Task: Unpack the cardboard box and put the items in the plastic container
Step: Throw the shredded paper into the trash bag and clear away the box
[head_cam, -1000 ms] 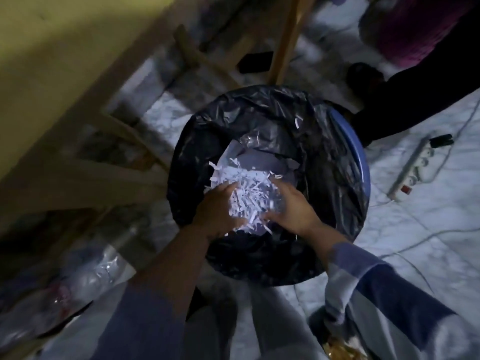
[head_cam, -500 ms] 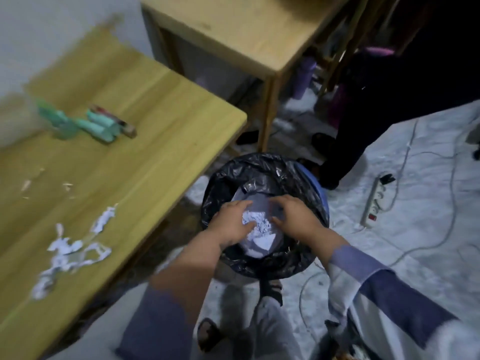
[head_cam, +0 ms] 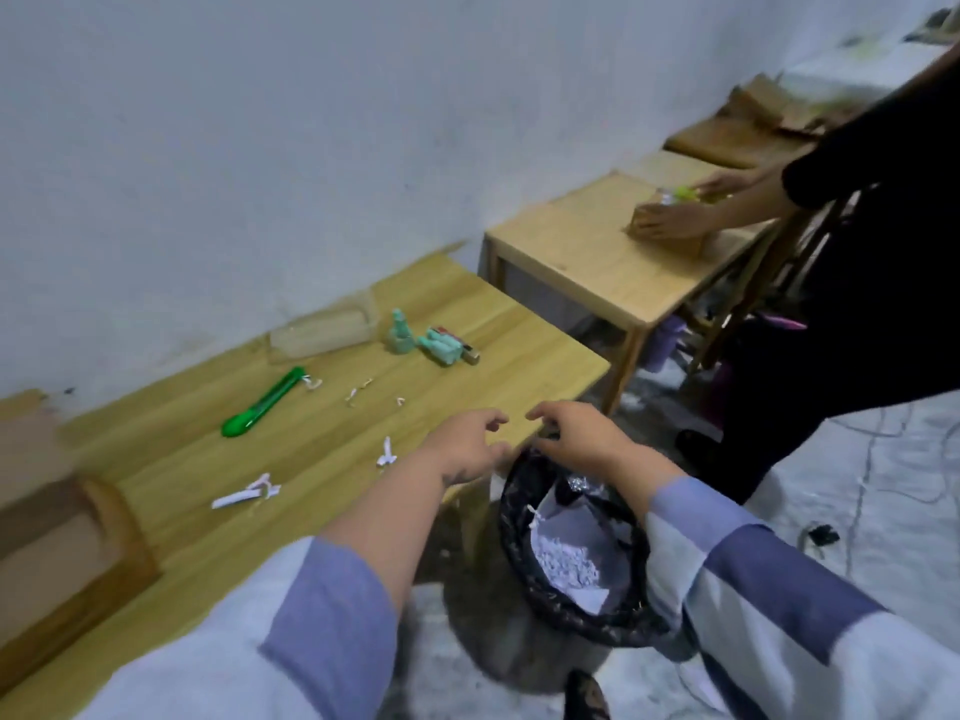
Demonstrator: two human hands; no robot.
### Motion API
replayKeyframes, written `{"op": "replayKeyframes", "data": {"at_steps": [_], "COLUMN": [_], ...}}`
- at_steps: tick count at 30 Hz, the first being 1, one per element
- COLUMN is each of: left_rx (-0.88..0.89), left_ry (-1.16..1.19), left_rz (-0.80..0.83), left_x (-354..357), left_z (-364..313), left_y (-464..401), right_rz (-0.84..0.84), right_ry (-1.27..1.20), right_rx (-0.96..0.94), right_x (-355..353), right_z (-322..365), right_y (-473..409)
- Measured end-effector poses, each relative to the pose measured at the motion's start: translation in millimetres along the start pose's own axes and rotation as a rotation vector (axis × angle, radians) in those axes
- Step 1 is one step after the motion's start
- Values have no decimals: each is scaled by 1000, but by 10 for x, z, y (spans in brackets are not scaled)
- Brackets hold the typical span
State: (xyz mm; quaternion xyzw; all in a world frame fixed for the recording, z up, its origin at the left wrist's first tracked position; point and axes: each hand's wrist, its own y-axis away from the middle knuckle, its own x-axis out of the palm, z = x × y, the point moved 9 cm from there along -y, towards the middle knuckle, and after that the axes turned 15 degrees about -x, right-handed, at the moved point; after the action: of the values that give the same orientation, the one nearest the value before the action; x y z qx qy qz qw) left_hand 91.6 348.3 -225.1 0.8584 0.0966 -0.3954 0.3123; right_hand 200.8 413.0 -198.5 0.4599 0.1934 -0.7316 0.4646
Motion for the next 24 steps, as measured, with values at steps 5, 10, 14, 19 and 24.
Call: {"op": "replayKeyframes", "data": {"at_steps": [5,10,14,19,24], "left_rx": [-137,-283,-441,-612,-491], "left_ry": [78,62,-46,-61,-184], "left_rz": [-137,-281,-406,-417,-531], "left_x": [-480,-746,-757,-546,-565], "left_z": [829,1696,2246,2787,2683], "left_y": [289,539,692,654,337], "right_rz": [100,151,155,160,17], "right_ry": [38,81,211,177,233], "right_rx": [-118,-192,-164,-87,-208], "right_x": [345,768,1106,1477,1474], "right_z": [711,1120,1061,857,980], "right_y": [-365,-693,-836,-920,-1340]}}
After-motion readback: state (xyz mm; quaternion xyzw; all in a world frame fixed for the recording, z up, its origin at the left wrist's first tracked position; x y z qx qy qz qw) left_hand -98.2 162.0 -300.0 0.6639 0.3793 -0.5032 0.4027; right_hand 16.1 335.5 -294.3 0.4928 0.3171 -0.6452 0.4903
